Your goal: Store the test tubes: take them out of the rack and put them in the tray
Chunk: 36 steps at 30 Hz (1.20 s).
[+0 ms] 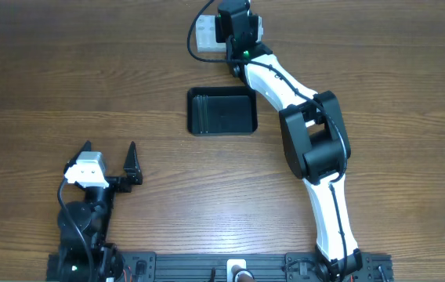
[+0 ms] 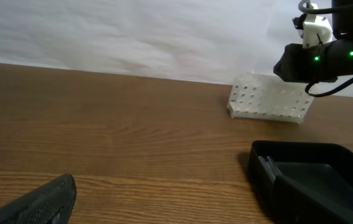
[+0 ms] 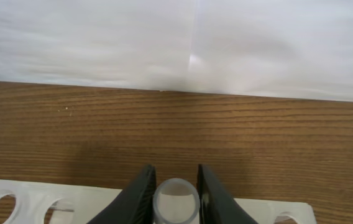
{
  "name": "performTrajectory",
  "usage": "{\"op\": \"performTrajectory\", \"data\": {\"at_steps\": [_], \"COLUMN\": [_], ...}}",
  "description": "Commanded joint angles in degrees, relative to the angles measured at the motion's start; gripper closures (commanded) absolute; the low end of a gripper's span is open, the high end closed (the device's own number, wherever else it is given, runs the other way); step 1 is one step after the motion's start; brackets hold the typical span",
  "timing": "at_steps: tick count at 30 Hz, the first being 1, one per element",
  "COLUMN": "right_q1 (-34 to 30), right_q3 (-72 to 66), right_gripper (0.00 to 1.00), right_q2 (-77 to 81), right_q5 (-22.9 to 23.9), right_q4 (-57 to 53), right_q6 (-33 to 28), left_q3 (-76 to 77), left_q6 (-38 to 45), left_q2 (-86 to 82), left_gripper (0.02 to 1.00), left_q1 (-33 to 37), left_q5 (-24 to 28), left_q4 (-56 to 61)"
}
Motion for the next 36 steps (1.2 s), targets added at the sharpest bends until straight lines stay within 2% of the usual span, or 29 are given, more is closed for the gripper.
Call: {"op": "performTrajectory", "data": {"at_steps": [1,19,31,36], "right_q1": [-0.39,-0.33,0.87,2.25], "right_q3": [1.46,1.49,1.49,1.49], "right_gripper": [0.838,0.886,0.890,0.901], "right_q2": [0.72,-1.88,-18.08,-24.57], "right_q5": [0.94,0.96,1.60,1.57], "right_q4": [0.11,0.28,0.02,-8.39], "right_q6": [0.09,-0.39,-3.32,-2.47], "left_q3": [-0.26,-0.26,-0.26,-0.26], "left_q6": [0.63,0.63,0.63,0.63], "left_q2": [-0.31,-0.31,-0.31,-0.31], "left_gripper": [0.018,0.020,0.020,0.018], "left_q1": [0.42,0.42,0.42,0.42], "left_q5": [0.76,0.76,0.76,0.76], "left_q4": [-0.22,-0.22,-0.22,-0.22]}}
